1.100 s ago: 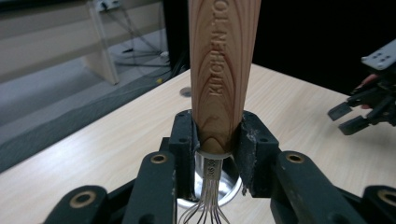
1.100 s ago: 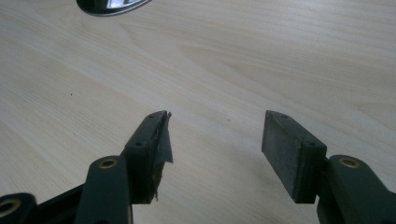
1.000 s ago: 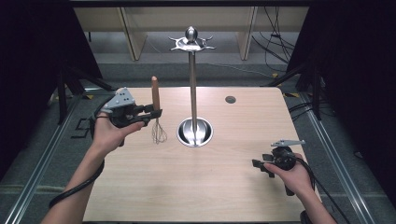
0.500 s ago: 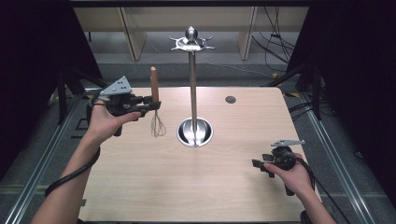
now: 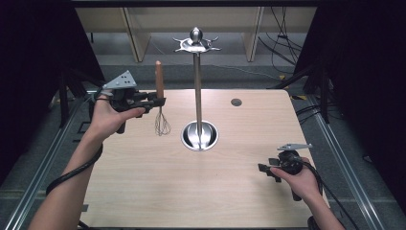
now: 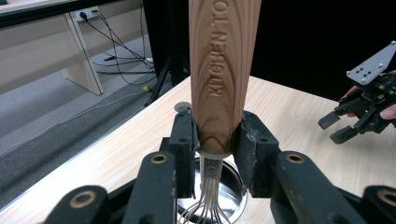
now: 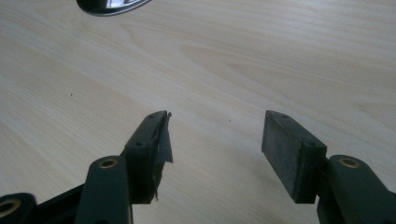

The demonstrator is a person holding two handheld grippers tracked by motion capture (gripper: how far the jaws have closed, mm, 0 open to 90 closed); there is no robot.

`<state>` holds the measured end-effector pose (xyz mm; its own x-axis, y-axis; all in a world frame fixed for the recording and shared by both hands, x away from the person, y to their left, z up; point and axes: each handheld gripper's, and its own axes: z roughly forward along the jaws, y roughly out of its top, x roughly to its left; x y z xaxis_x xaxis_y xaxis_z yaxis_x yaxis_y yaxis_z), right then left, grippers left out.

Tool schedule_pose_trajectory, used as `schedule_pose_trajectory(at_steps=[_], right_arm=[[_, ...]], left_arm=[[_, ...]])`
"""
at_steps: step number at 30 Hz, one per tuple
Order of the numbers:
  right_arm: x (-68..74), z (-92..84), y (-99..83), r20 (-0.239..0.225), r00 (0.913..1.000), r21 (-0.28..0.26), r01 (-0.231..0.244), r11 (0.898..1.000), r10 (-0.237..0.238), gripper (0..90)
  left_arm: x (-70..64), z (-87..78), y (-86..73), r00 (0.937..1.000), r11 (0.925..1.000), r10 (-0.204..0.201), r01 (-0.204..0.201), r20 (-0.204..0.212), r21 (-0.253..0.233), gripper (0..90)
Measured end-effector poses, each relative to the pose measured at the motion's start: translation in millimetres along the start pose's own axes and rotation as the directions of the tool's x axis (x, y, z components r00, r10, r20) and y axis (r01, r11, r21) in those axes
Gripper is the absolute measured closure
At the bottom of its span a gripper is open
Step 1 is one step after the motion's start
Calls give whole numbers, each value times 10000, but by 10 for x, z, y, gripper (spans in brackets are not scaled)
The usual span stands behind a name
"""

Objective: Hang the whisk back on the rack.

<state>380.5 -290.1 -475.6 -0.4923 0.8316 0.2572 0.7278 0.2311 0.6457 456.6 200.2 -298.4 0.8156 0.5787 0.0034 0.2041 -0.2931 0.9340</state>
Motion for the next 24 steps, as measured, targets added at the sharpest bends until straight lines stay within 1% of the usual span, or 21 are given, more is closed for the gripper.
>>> schedule_pose_trajectory(at_steps=[7, 9, 12, 13, 15, 16, 18, 19, 20, 24], right_arm=[[-1, 1, 0, -13, 10000, 6, -7, 10000, 7, 420], [-7, 1, 1, -56, 9999, -39, 94, 9999, -94, 420], [-4, 2, 2, -55, 9999, -22, 87, 10000, -87, 420], [-1, 1, 2, -31, 10000, 45, -10, 10000, 10, 420], [-1, 0, 2, -34, 10000, 53, -21, 10000, 21, 420], [-6, 3, 2, -35, 10000, -24, 92, 10000, -92, 420], [-7, 1, 1, -31, 10000, -20, 78, 10000, -78, 419], [-30, 9, -5, 10, 9993, -113, 380, 9992, -380, 419], [-24, 8, -3, -2, 9995, -109, 304, 9995, -304, 420], [-24, 7, -4, -5, 9996, -105, 291, 9995, -291, 419]], left_arm=[[31, 12, 53, 10000, 10000, -19, 19, 48, 30, 690], [39, 19, 78, 10000, 10000, -10, 9, 85, 8, 690], [48, 31, 117, 10000, 10000, -6, 6, 92, -8, 690], [53, 38, 130, 9999, 10000, 13, -13, 110, -15, 690], [61, 50, 151, 9999, 10000, 15, -15, 110, -17, 690], [64, 59, 167, 9999, 10000, 21, -21, 110, -9, 690], [70, 67, 192, 10000, 10000, 37, -37, 76, -9, 690], [74, 72, 206, 10000, 10000, 78, -78, 59, 10, 690], [78, 83, 216, 9999, 10000, 67, -67, 106, 5, 690], [87, 105, 250, 9999, 10000, 61, -62, 148, 26, 690]])
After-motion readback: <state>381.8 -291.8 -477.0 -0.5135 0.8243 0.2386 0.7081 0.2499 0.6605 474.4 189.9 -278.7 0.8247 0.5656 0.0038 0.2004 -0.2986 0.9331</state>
